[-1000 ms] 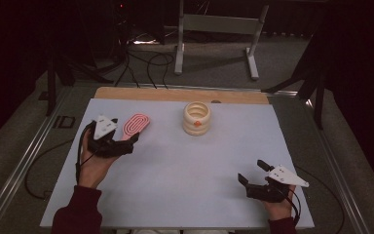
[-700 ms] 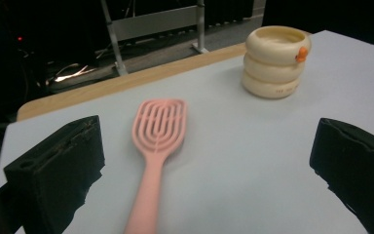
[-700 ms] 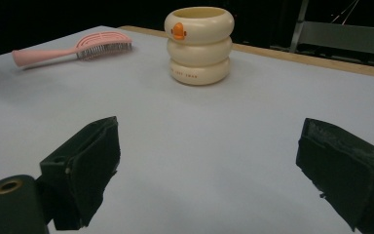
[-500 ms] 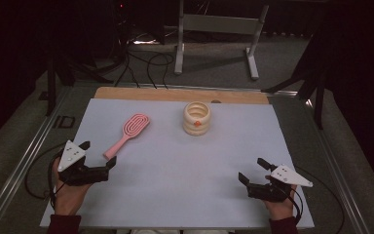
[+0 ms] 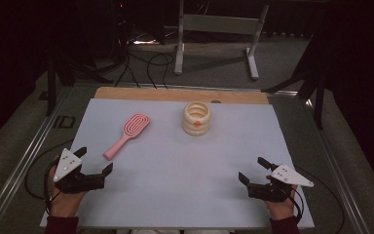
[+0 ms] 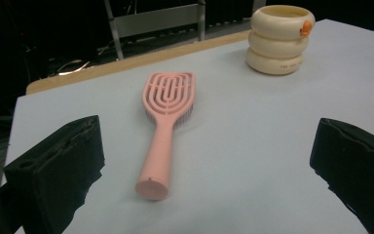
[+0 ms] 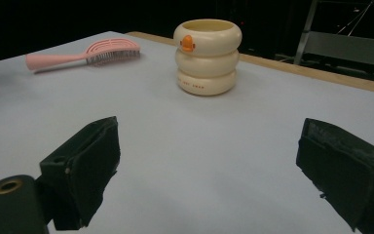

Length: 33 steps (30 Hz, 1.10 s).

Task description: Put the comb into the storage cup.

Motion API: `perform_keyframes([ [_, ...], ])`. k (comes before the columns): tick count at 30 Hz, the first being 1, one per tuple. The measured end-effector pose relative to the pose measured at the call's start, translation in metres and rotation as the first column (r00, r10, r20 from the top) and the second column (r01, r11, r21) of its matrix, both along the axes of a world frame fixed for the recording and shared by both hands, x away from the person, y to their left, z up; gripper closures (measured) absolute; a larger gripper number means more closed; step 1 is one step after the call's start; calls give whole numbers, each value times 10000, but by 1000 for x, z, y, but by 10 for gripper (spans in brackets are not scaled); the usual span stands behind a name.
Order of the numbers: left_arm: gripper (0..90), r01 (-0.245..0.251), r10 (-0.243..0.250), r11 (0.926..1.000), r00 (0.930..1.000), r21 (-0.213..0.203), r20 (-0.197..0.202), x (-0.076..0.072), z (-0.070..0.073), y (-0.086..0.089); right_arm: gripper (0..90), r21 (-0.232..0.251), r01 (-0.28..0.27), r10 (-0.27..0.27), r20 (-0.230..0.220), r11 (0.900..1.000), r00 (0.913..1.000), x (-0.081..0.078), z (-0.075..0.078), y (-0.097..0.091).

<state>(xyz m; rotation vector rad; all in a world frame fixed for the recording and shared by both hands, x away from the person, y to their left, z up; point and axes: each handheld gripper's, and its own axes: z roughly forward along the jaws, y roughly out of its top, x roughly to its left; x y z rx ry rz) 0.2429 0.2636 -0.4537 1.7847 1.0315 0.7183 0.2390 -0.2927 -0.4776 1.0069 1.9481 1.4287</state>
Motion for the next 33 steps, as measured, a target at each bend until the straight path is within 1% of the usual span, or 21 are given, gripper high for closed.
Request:
perform_keyframes([
  [4,1,-88,87,9999,9999,-67,-121,2,-4,2,88,21,19,-19,-24,10000,10000,1,-1,-1],
  [6,1,-144,144,9999,9999,-74,-74,1,-4,3,89,-3,62,-62,-45,10000,10000,1,-2,-1],
  [10,1,-191,188,9997,9996,-162,-210,1,-3,3,88,1,29,-28,-104,10000,9999,2,-4,-1],
  [13,1,-169,170,9999,9994,28,-300,2,-4,0,89,-6,-1,1,-73,10000,10000,1,-3,0],
  [14,2,-169,170,9999,9994,28,-300,2,-4,0,89,-6,-1,1,-73,10000,10000,1,-3,0],
  [15,2,-150,157,9996,9994,228,-318,3,-4,-2,89,-4,-1,1,-83,10000,10000,1,-4,0],
  [16,2,-144,155,9994,9993,327,-344,3,-4,-3,89,-56,27,-28,-120,10000,9999,1,-4,-1],
  [19,1,-147,160,9994,9990,322,-414,6,-3,-4,88,-35,72,-73,-228,10000,9997,2,-6,-1],
  [21,1,-185,206,9988,9987,444,-472,9,-1,-3,89,-36,77,-78,-218,10000,9997,2,-7,-1],
  [24,1,-202,216,9992,9988,337,-438,11,4,-3,88,-43,51,-52,-265,10000,9996,2,-8,0],
  [30,1,-134,151,9982,9995,589,-291,19,15,-6,89,-81,6,-9,-300,10000,9996,2,-8,2],
  [32,1,-128,146,9979,9995,638,-286,21,16,-7,88,-85,11,-13,-299,10000,9996,2,-8,1],
  [33,1,-80,104,9974,9994,720,-324,25,19,-8,88,-40,34,-35,-296,10000,9996,1,-8,1],
])
